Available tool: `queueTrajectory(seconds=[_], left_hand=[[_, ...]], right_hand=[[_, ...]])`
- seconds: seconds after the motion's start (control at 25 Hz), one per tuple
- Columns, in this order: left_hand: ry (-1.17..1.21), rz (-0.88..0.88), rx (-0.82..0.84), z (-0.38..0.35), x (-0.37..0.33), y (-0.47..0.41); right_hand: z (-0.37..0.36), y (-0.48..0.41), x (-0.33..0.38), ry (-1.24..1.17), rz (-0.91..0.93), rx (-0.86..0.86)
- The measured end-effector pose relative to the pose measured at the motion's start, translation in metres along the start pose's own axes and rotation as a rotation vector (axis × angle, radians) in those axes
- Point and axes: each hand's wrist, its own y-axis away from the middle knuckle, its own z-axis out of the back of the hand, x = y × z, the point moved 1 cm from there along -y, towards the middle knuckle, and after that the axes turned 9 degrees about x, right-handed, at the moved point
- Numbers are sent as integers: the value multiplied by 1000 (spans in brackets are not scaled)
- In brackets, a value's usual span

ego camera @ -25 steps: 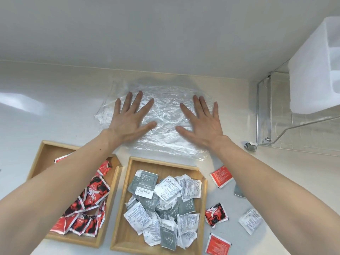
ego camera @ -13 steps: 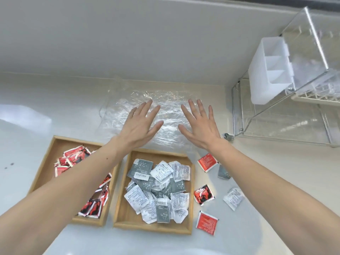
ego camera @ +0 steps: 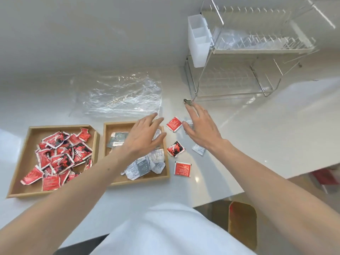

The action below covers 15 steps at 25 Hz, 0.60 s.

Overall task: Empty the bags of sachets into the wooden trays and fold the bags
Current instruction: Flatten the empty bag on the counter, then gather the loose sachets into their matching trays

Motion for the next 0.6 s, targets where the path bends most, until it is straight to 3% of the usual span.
queueTrajectory(seconds=[0.28,0.6], left_hand=[[54,-129,51,-36,-53,27],[85,27,226,-93,-99,20]], right_hand=[[-9,83,-28,-41,-136,6],[-31,96,-85,-107,-48,161]])
